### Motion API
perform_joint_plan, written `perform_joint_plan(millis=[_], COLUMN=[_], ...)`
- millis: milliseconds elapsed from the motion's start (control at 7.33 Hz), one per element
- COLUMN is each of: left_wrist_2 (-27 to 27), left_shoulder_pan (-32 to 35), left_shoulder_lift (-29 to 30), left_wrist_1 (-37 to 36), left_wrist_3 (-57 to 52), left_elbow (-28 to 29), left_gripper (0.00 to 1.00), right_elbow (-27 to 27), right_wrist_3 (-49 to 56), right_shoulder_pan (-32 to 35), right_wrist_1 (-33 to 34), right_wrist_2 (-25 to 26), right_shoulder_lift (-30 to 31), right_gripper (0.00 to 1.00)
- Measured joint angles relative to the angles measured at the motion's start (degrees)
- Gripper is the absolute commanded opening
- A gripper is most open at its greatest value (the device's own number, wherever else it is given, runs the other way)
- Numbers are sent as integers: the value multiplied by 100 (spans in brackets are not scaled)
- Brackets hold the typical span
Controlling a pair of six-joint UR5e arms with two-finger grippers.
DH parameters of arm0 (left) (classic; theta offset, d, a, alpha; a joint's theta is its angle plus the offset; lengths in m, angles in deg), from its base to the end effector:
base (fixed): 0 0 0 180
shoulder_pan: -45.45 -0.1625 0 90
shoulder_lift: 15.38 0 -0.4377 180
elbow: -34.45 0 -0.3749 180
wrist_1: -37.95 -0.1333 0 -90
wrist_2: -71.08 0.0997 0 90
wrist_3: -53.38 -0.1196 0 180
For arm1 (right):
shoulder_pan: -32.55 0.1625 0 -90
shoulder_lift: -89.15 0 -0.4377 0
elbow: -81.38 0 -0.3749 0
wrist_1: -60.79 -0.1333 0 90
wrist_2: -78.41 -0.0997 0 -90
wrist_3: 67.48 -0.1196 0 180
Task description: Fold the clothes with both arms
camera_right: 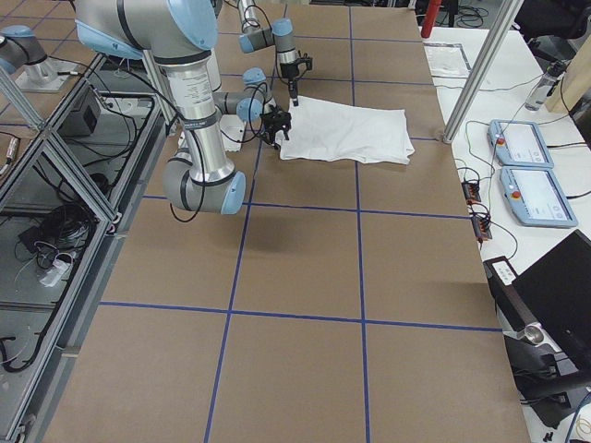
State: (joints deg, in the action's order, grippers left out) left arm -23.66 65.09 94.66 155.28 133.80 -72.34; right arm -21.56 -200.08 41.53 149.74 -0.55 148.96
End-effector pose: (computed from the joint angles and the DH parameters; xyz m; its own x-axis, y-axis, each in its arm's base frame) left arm 0.5244 -0.3182 0.3112 0.4489 0.0159 -0.8935 0.1929 0.9745 0.1143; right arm -0.6147 -0.2553 0.2992 0.3285 0.7245 0.6060 -0.6893 0.6225 -0.3706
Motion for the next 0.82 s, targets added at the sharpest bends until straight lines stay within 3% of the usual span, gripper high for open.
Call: perform_joint_plan(millis=[818], left_wrist_2=[0], left_shoulder_pan=[-4], left_shoulder_lift=[0], left_wrist_1=[0], left_wrist_3=[0], left_elbow=[-13], left_gripper=[0], right_elbow=[-62], right_wrist_3=[41], right_shoulder_pan=[10], right_wrist_1=[-6], right_wrist_2=[6], right_shoulder_lift=[4], right_gripper=[0])
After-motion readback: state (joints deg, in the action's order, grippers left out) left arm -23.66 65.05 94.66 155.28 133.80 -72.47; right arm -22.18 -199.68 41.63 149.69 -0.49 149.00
